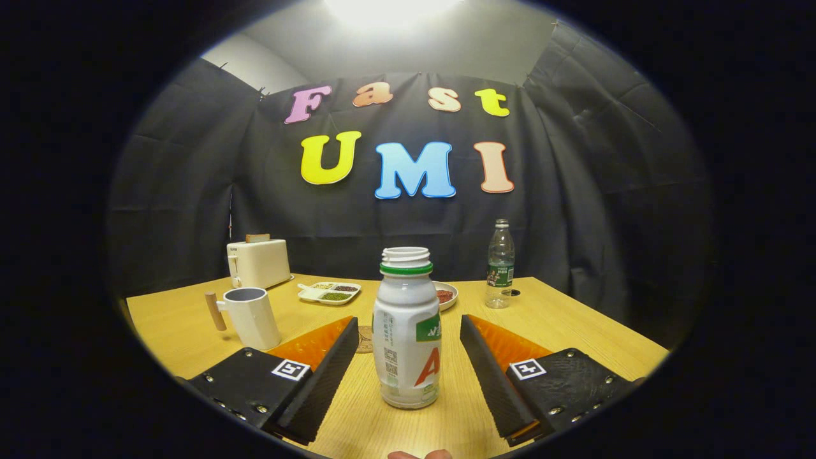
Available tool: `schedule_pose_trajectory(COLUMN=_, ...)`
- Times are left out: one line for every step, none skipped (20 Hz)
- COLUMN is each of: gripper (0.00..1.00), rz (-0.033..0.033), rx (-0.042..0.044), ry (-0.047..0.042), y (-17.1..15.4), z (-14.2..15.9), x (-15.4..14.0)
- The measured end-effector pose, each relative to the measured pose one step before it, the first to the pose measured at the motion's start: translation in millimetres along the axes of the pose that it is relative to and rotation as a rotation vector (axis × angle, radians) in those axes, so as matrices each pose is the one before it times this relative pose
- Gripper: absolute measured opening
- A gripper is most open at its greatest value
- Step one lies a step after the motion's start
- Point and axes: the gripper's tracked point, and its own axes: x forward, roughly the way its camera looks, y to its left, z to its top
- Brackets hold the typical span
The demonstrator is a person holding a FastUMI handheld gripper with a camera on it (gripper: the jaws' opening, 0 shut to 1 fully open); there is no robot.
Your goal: Take the bottle from table, then pour the juice into the cup, finally place the bottle on the coaster
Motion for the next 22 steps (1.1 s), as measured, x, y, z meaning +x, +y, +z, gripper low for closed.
schedule_pose_trajectory(gripper=0.98, rz=-0.01645, rx=-0.00191, ry=0.00803, y=-1.5, z=-2.73, x=5.93)
schedule_pose_trajectory(gripper=0.98, rz=-0.01021, rx=0.00053, ry=0.01223, y=-0.21, z=-2.47, x=6.11)
schedule_pose_trajectory(gripper=0.98, rz=-0.00743, rx=0.0, ry=0.00904, y=1.47, z=-3.28, x=5.06)
schedule_pose_trajectory(gripper=0.98, rz=-0.01718, rx=0.002, ry=0.00819, y=-1.83, z=-1.42, x=4.7)
schedule_pose_trajectory(gripper=0.98, rz=-0.01128, rx=0.00743, ry=-0.00065, y=-0.92, z=-0.11, x=3.3)
schedule_pose_trajectory(gripper=0.98, rz=-0.00316, rx=0.0052, ry=-0.00537, y=2.42, z=1.61, x=2.63)
schedule_pose_trajectory(gripper=0.98, rz=-0.01075, rx=0.0023, ry=0.0016, y=0.59, z=-1.9, x=2.85)
schedule_pose_trajectory(gripper=0.98, rz=-0.01437, rx=0.00098, ry=0.00656, y=-1.72, z=-2.32, x=3.59)
schedule_pose_trajectory(gripper=0.98, rz=-0.00608, rx=0.00612, ry=0.0033, y=-0.56, z=-2.21, x=3.04)
schedule_pose_trajectory(gripper=0.98, rz=-0.00475, rx=0.00703, ry=0.00676, y=0.88, z=-1.79, x=3.42)
schedule_pose_trajectory(gripper=0.98, rz=-0.00965, rx=0.00124, ry=0.01055, y=-1.66, z=-3.56, x=2.2)
schedule_pose_trajectory(gripper=0.98, rz=-0.0052, rx=-0.00241, ry=0.00575, y=-0.6, z=-1.6, x=2.14)
schedule_pose_trajectory(gripper=0.98, rz=-0.00712, rx=0.0024, ry=-0.00106, y=-0.87, z=0.26, x=1.12)
schedule_pose_trajectory(gripper=0.98, rz=-0.00377, rx=-0.00071, ry=-0.00199, y=-0.62, z=0.06, x=1.1)
schedule_pose_trajectory(gripper=0.98, rz=-0.00493, rx=-0.00449, ry=0.00588, y=0.32, z=-3.02, x=3.15)
schedule_pose_trajectory(gripper=0.98, rz=-0.00447, rx=-0.00801, ry=0.00963, y=-1.05, z=-2.88, x=2.43)
schedule_pose_trajectory(gripper=0.82, rz=-0.00484, rx=-0.00615, ry=0.00796, y=0.18, z=-0.28, x=-0.62)
schedule_pose_trajectory(gripper=0.75, rz=0.00629, rx=-0.00228, ry=0.00182, y=2.22, z=3.42, x=0.41)
schedule_pose_trajectory(gripper=0.74, rz=0.01008, rx=-0.00031, ry=0.01309, y=2.86, z=-2.19, x=5.11)
schedule_pose_trajectory(gripper=0.74, rz=0.01081, rx=-0.01279, ry=0.01007, y=2.14, z=1.04, x=0.92)
schedule_pose_trajectory(gripper=0.74, rz=0.00184, rx=-0.00346, ry=0.00191, y=0.96, z=2.1, x=-1.24)
schedule_pose_trajectory(gripper=0.74, rz=0.00677, rx=-0.00364, ry=-0.00315, y=1.72, z=3.91, x=0.26)
